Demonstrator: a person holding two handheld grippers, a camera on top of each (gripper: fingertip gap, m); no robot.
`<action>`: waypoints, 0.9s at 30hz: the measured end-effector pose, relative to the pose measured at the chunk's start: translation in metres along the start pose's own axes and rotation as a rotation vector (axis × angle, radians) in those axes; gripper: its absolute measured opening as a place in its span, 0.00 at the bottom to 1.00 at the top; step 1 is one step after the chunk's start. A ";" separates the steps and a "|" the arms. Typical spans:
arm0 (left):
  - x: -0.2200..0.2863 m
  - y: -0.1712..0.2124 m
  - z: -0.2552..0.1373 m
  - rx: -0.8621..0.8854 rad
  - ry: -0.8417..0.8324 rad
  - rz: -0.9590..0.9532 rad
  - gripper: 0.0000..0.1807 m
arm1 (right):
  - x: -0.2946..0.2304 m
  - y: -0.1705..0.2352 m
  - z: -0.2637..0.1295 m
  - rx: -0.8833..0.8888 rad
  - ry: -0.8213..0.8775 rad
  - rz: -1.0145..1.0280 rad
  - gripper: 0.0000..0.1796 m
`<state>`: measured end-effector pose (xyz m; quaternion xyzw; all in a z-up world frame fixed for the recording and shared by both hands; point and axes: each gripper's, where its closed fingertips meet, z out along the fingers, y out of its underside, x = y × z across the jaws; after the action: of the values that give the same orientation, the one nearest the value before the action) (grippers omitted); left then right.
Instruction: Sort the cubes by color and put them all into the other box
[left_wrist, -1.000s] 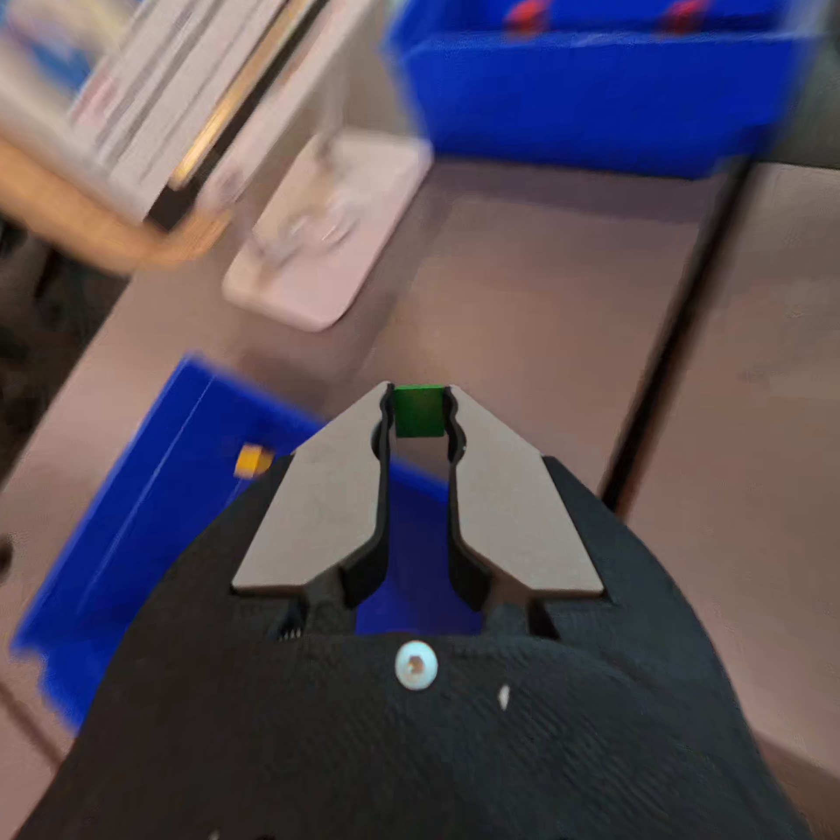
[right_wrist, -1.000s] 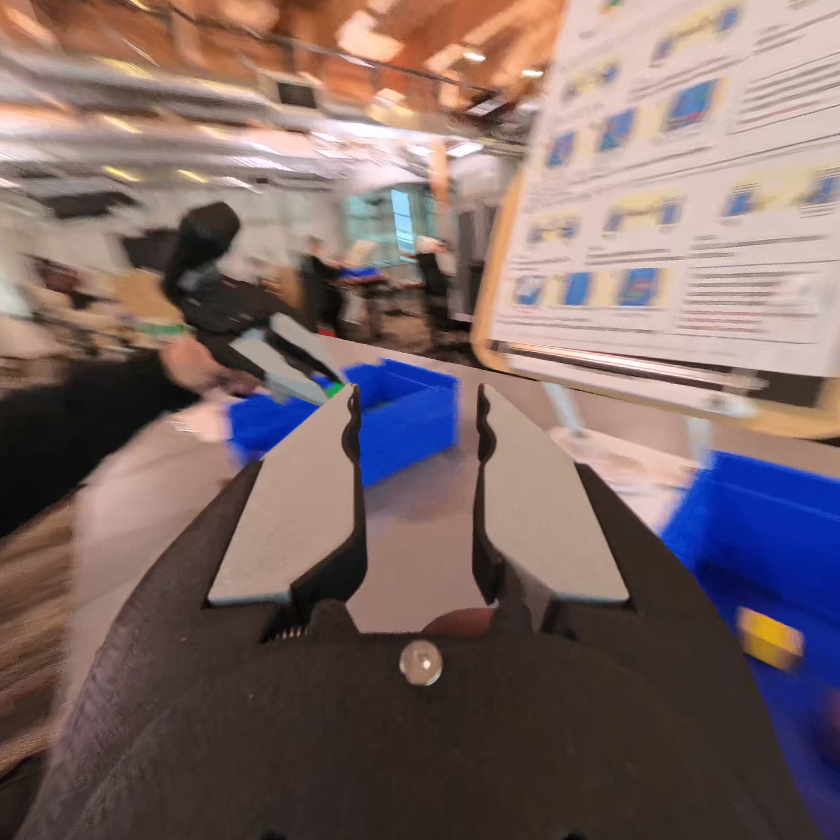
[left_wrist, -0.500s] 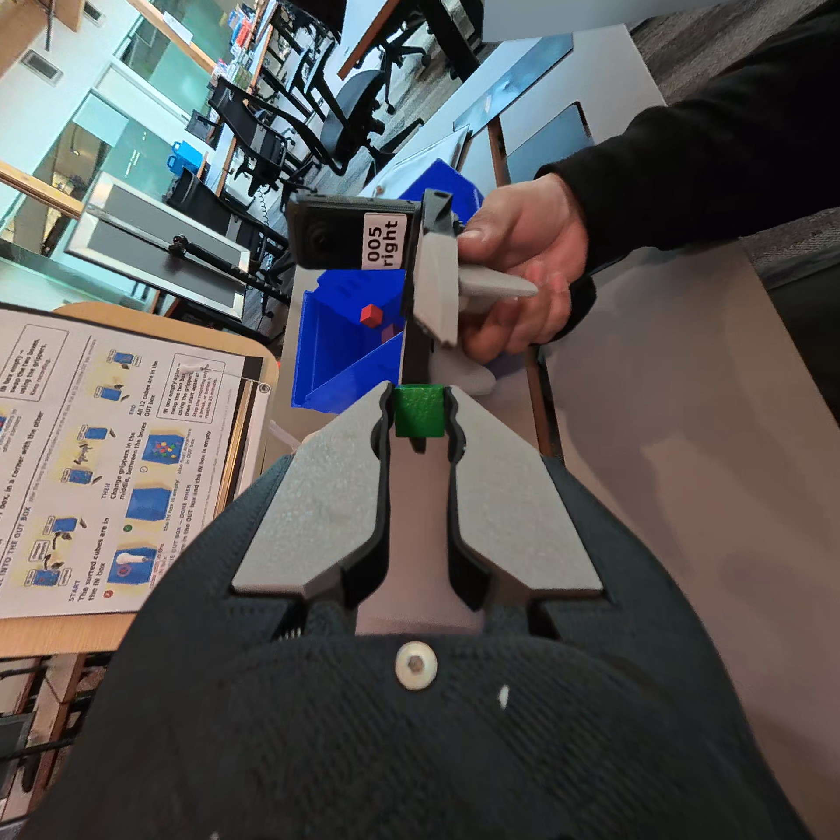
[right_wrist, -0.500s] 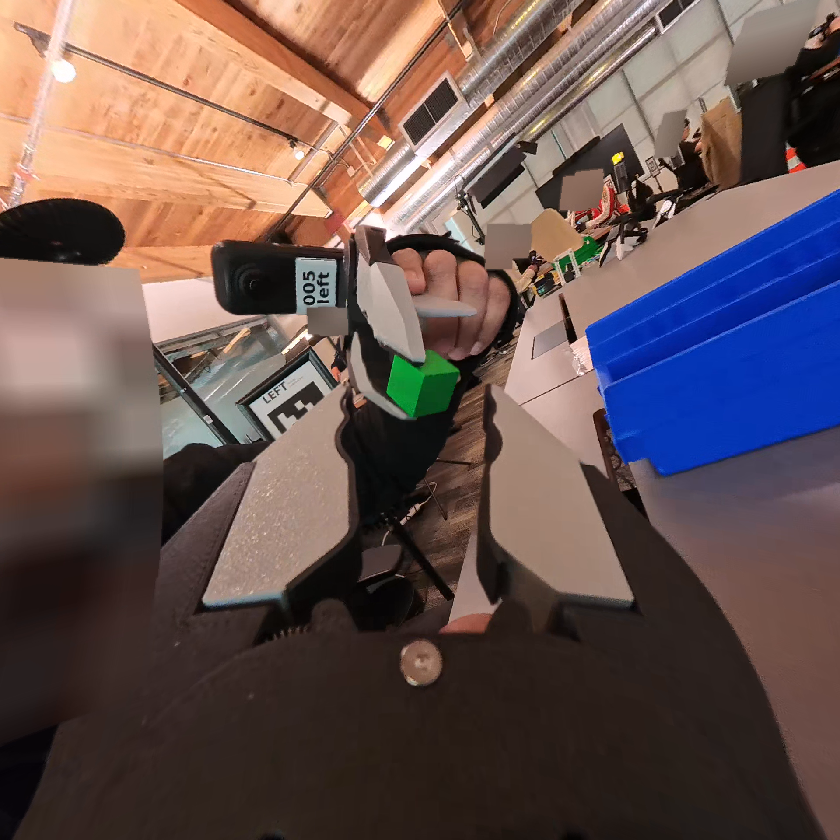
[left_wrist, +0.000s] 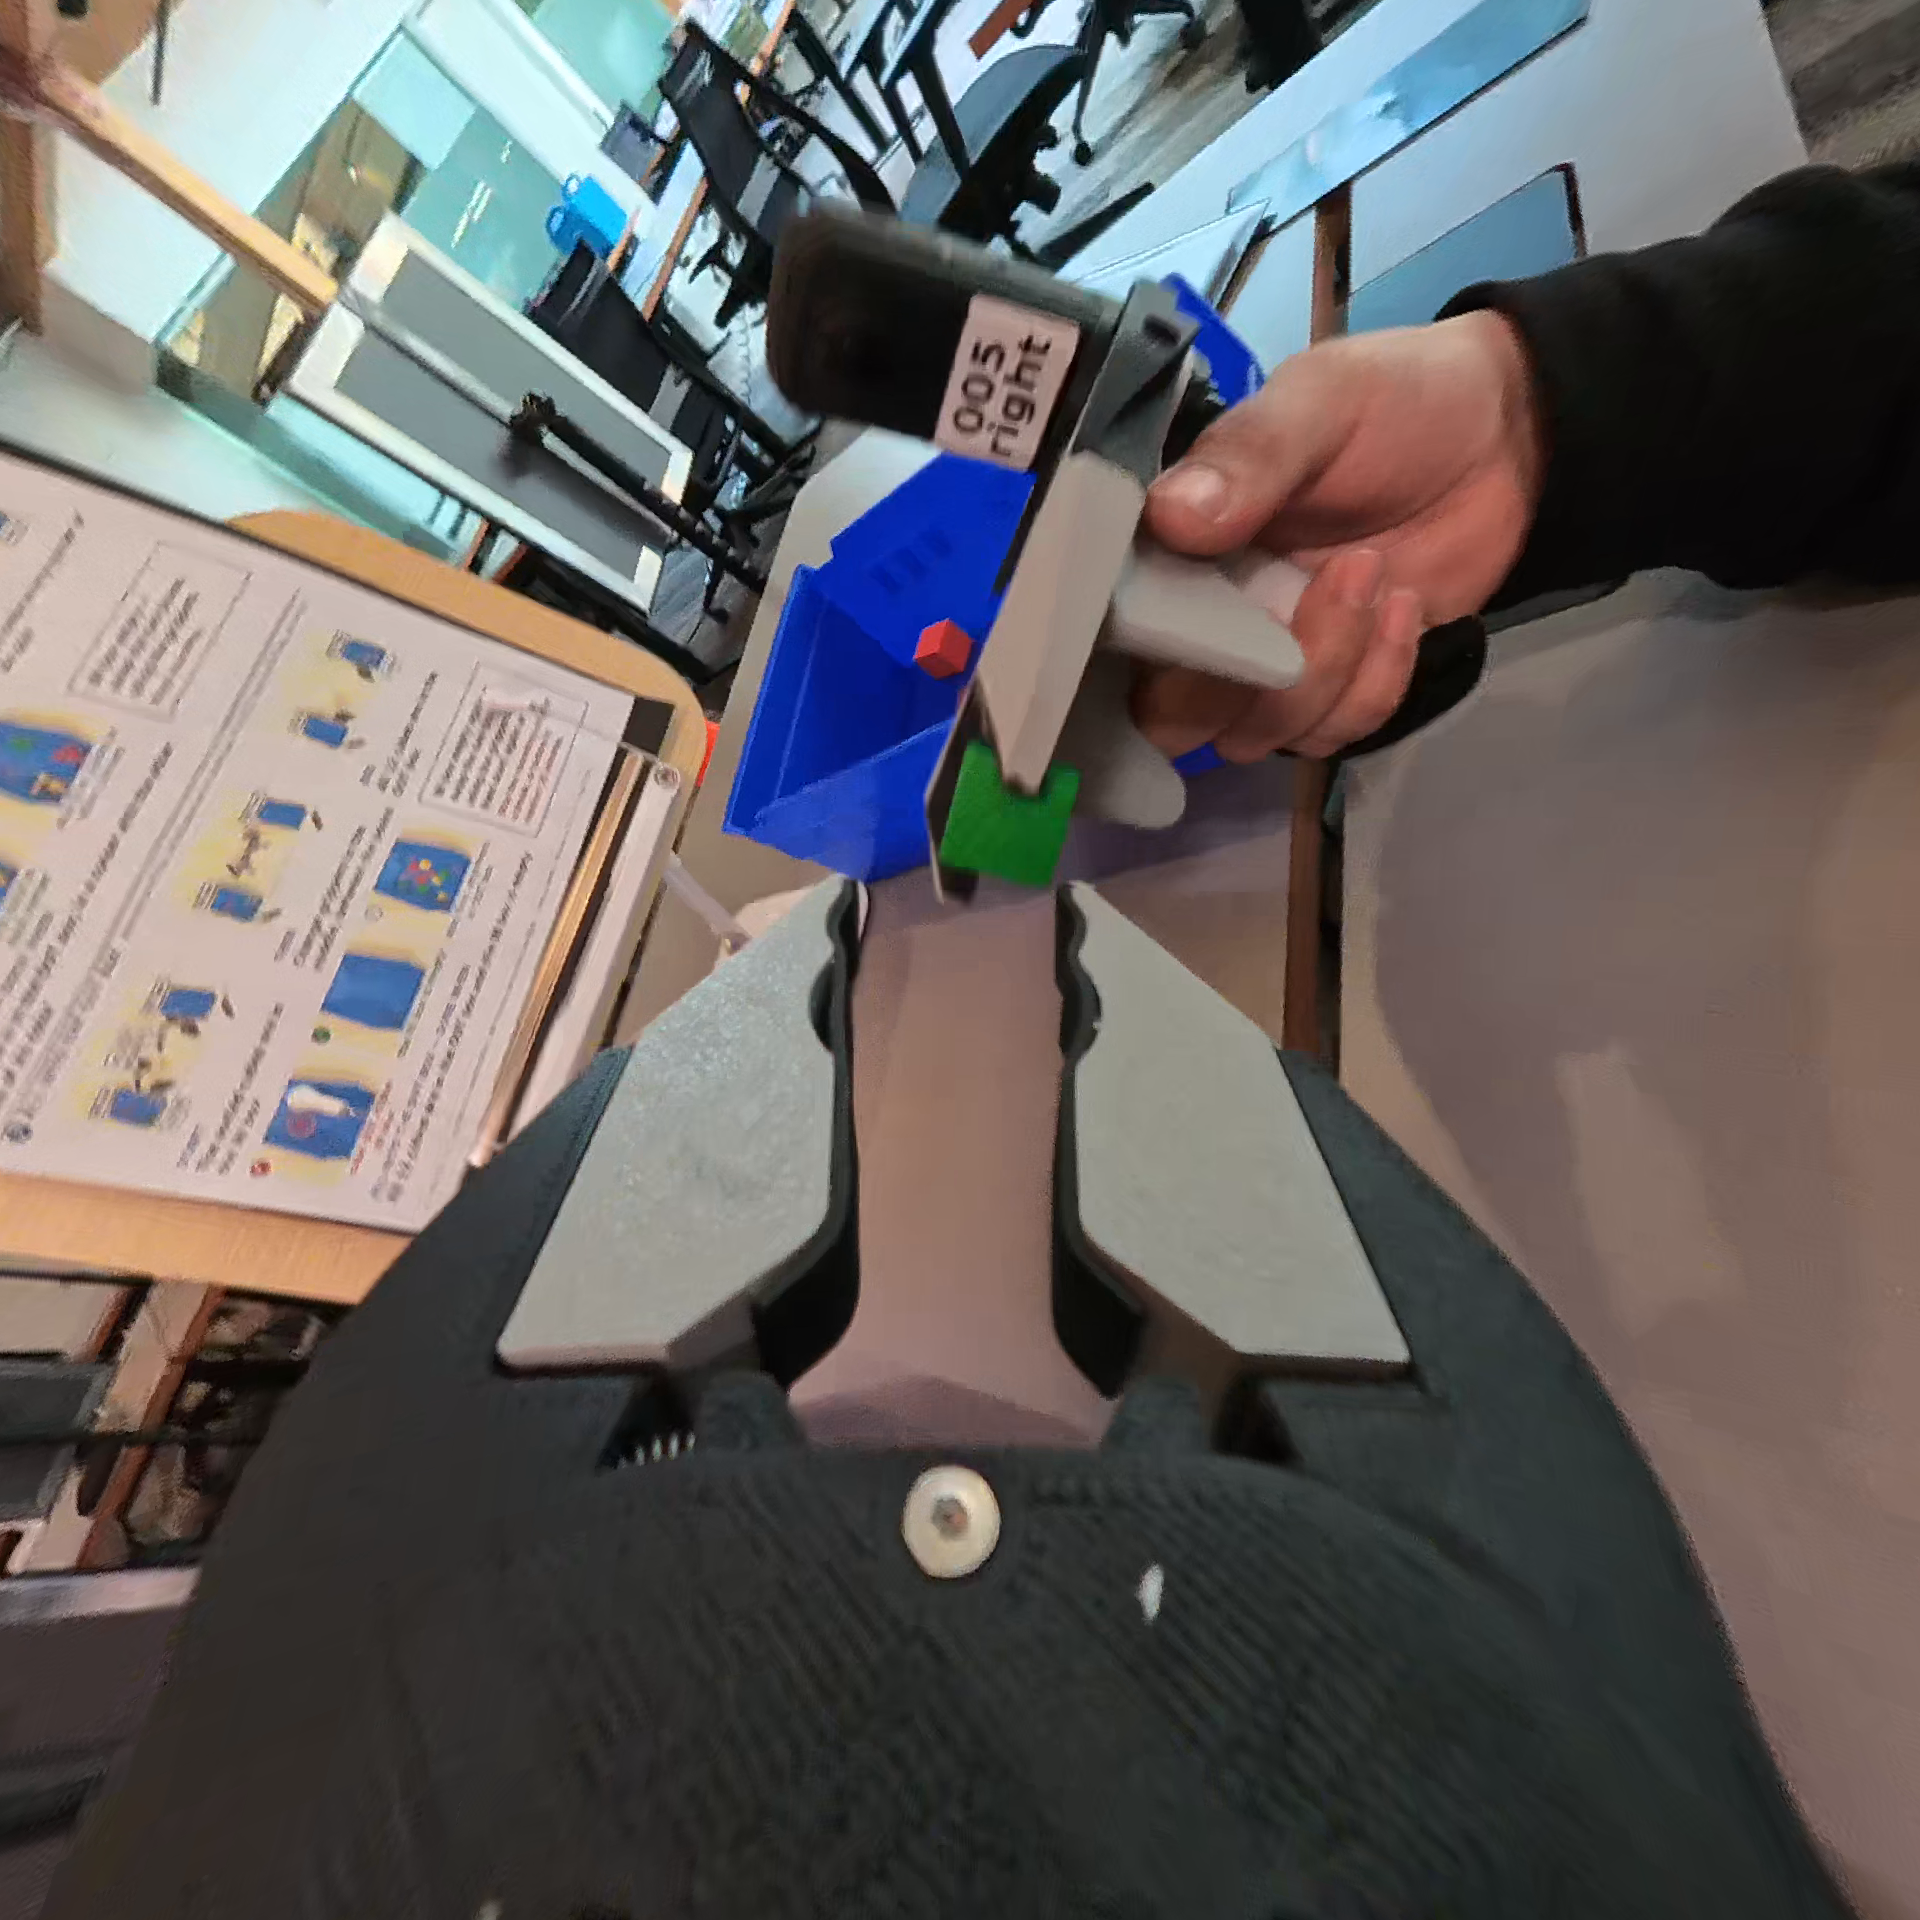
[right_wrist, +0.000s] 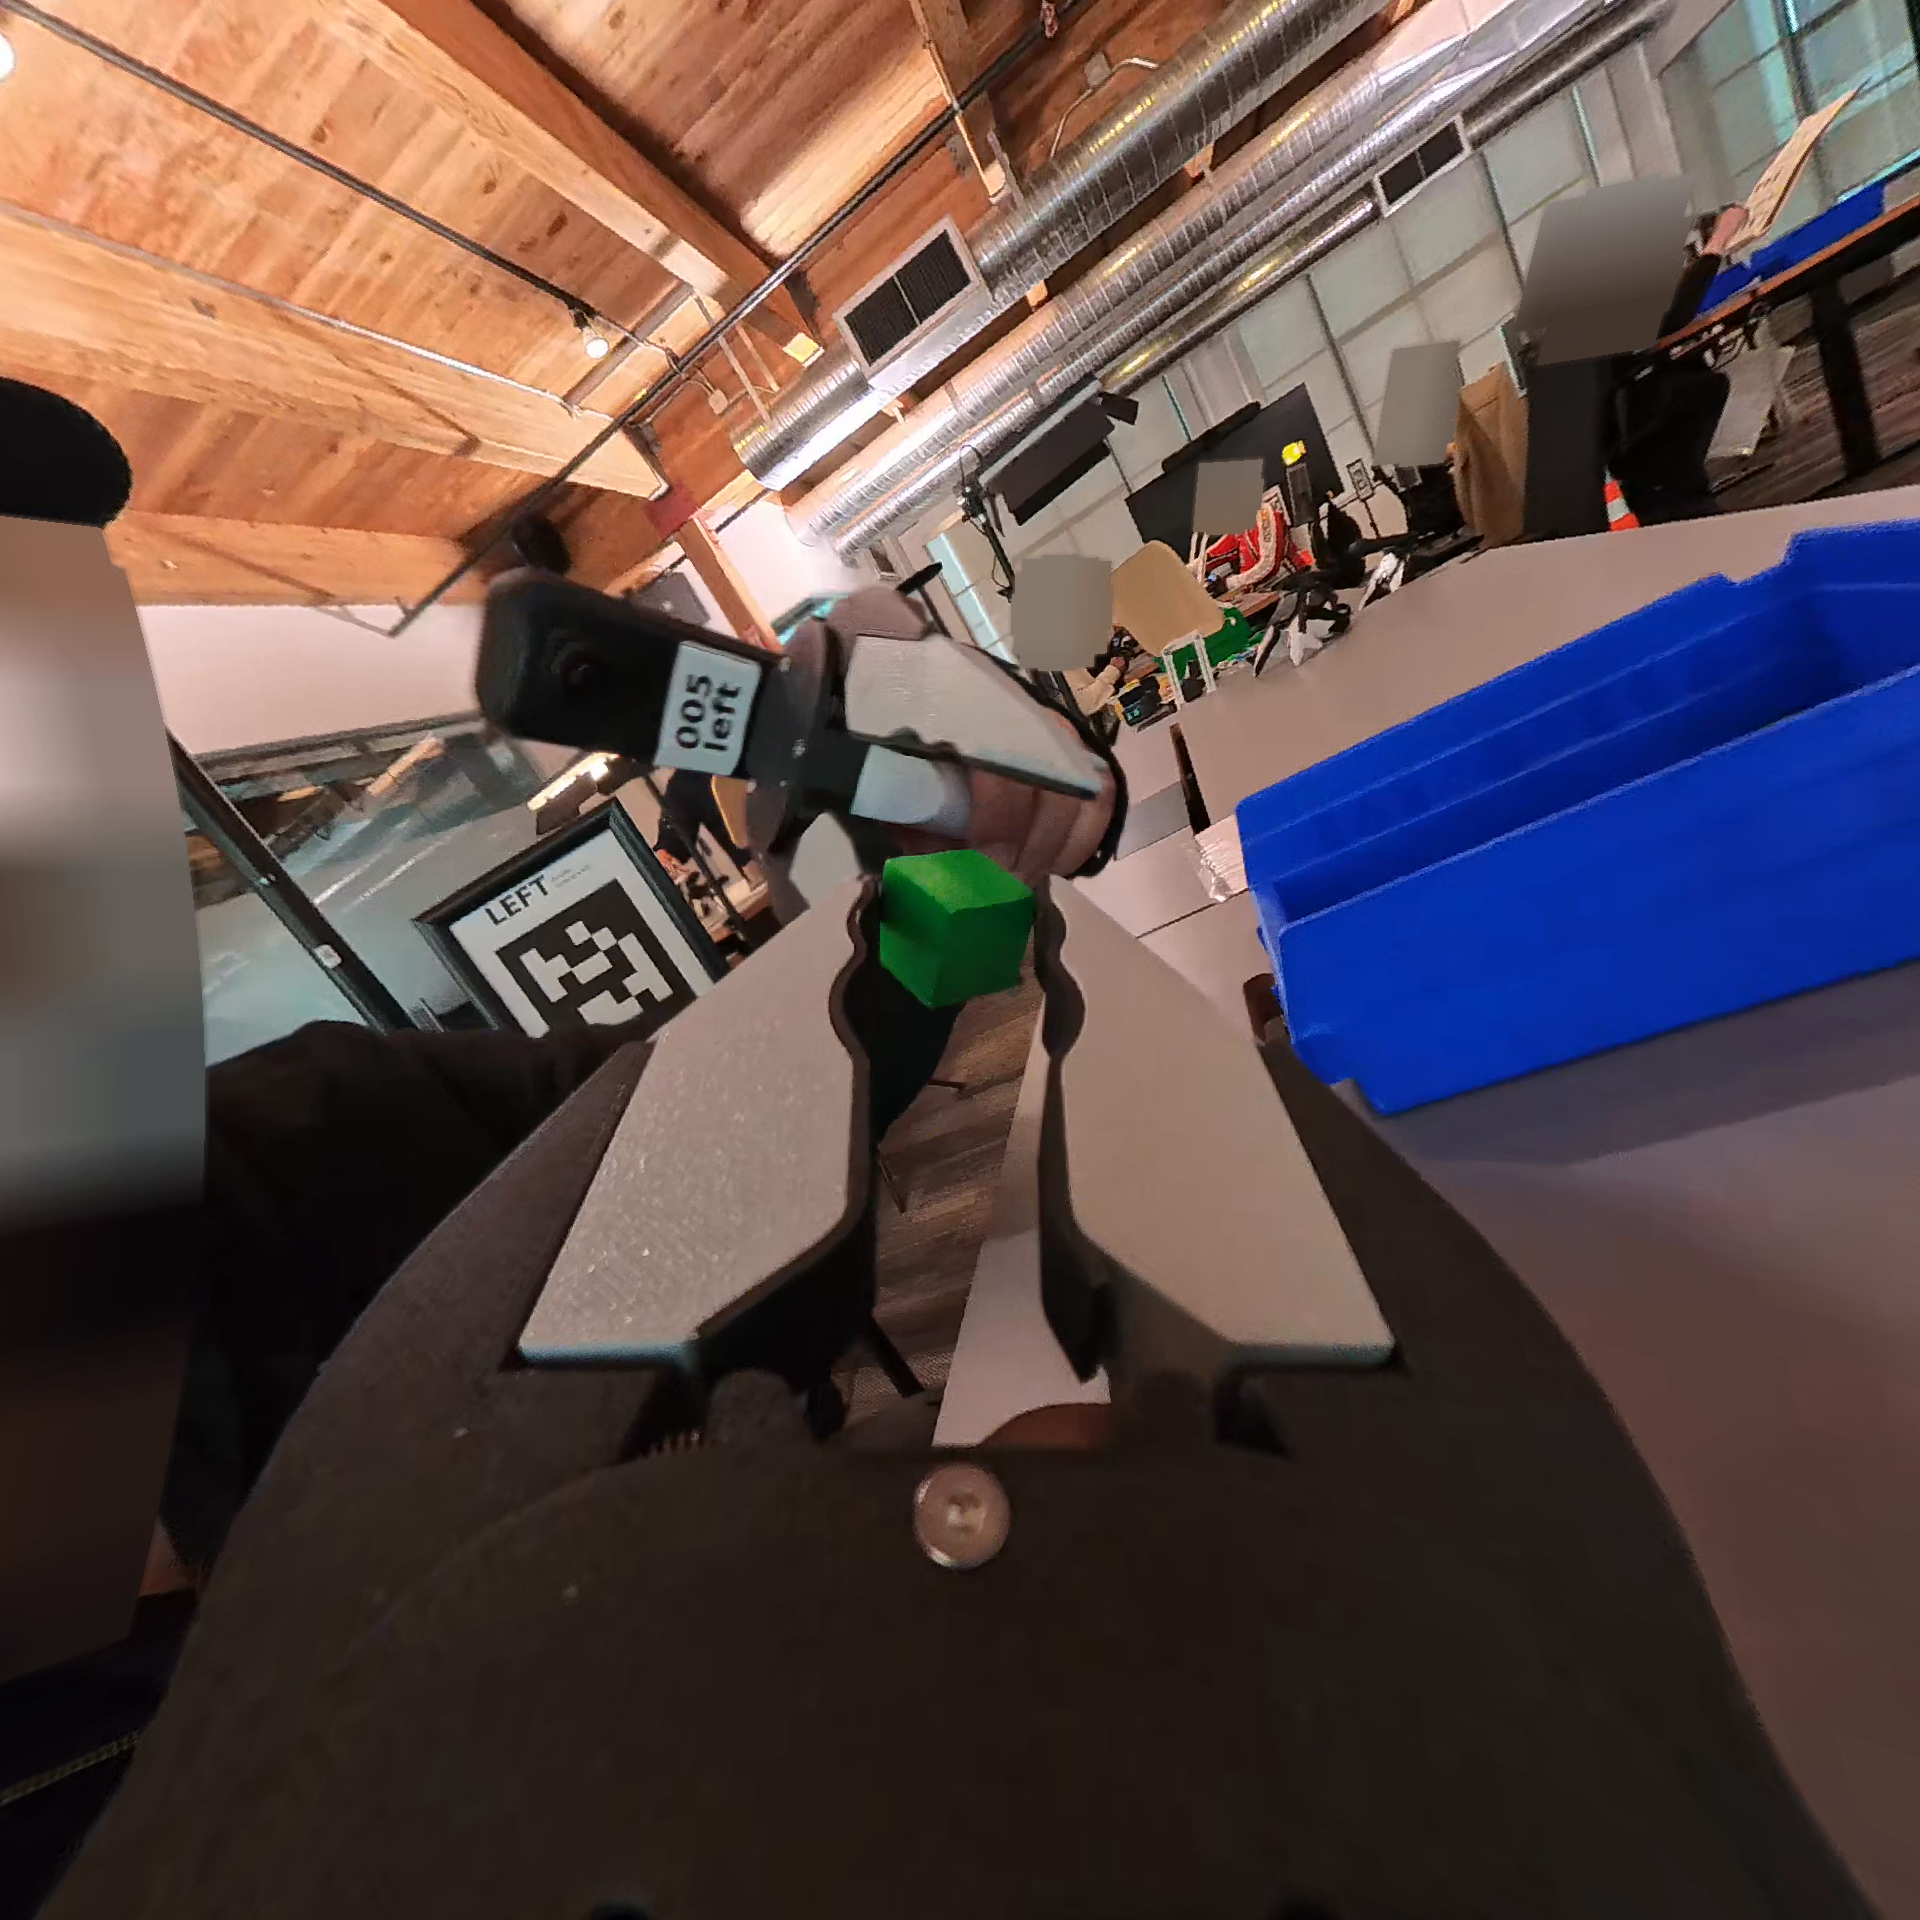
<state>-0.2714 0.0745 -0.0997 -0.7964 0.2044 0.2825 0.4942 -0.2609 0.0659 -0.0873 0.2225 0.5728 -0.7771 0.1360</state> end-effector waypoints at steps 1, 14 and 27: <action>-0.001 0.005 -0.004 -0.006 0.000 -0.031 0.20 | -0.005 -0.002 -0.002 -0.002 -0.008 -0.026 0.15; -0.010 0.146 -0.061 -0.257 -0.124 -0.453 0.26 | 0.108 -0.062 -0.247 0.035 1.553 -0.354 0.49; -0.123 0.279 -0.099 -0.557 -0.527 -0.857 0.33 | 0.080 -0.089 -0.214 0.239 1.416 -0.534 0.31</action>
<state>-0.5089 -0.1289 -0.1723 -0.8109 -0.3490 0.2889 0.3705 -0.3304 0.3005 -0.1059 0.5346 0.4698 -0.5123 -0.4806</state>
